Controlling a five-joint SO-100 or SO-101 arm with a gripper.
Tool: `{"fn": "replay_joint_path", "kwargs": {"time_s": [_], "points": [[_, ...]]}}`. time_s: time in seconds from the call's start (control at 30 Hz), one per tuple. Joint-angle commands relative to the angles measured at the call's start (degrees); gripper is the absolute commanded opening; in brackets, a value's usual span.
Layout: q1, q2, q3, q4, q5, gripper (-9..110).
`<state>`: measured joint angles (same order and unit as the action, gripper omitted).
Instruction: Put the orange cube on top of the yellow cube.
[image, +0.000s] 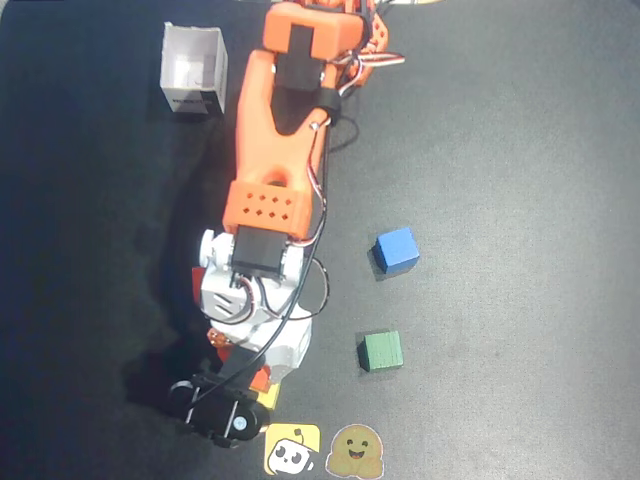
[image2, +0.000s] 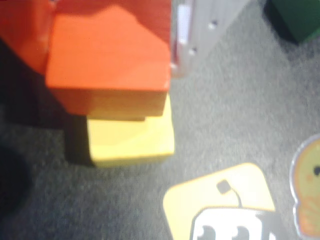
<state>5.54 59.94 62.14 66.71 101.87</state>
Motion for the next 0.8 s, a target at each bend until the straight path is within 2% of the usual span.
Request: {"fn": "replay_joint_path", "kwargs": {"time_s": [0.0, 0.5, 0.6, 0.77], "points": [[-0.4, 0.0, -4.0, -1.0, 0.4, 6], [-0.7, -3.3, -6.9, -1.8, 1.3, 6], [-1.1, -3.4, -6.4, -1.8, 1.4, 12], [-1.2, -3.4, -6.2, -1.8, 1.8, 12]]}}
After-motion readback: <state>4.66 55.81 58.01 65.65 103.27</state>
